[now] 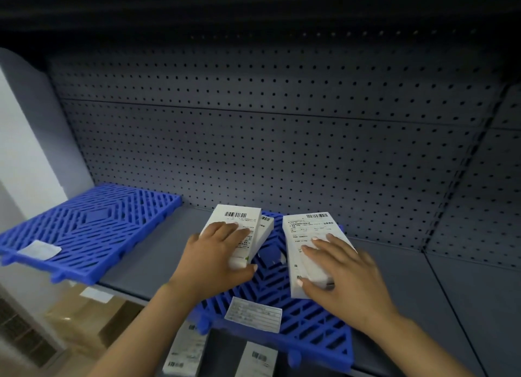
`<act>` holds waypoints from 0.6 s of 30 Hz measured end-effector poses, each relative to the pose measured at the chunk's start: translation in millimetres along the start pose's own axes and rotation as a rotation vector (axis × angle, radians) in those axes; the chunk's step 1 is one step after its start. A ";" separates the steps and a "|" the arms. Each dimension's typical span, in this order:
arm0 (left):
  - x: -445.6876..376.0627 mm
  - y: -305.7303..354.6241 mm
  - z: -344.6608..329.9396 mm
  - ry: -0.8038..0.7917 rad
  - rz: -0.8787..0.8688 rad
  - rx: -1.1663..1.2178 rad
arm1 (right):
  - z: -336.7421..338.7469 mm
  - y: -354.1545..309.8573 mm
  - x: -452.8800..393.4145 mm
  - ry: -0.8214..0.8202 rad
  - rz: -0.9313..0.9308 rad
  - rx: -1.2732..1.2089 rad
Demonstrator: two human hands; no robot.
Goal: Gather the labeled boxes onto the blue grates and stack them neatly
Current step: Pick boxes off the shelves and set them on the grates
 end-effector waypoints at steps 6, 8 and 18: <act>2.1 1.1 -5.1 -0.133 0.052 -0.059 | -0.6 -1.9 0.4 -0.071 0.023 0.000; 4.3 4.5 -2.6 -0.151 0.067 -0.080 | 1.0 -1.6 0.2 -0.125 0.035 -0.003; 80.7 63.9 34.3 0.195 -0.023 -0.019 | 32.9 -1.9 52.7 0.041 0.231 -0.063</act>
Point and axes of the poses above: each hand's wrist, its own x-axis away from the middle knuckle, its own z-axis out of the back of the hand, y = z × x, the point moved 7 cm from there along -x, towards the middle knuckle, and after that the axes turned 13 degrees about -y, right-handed, at the moved point
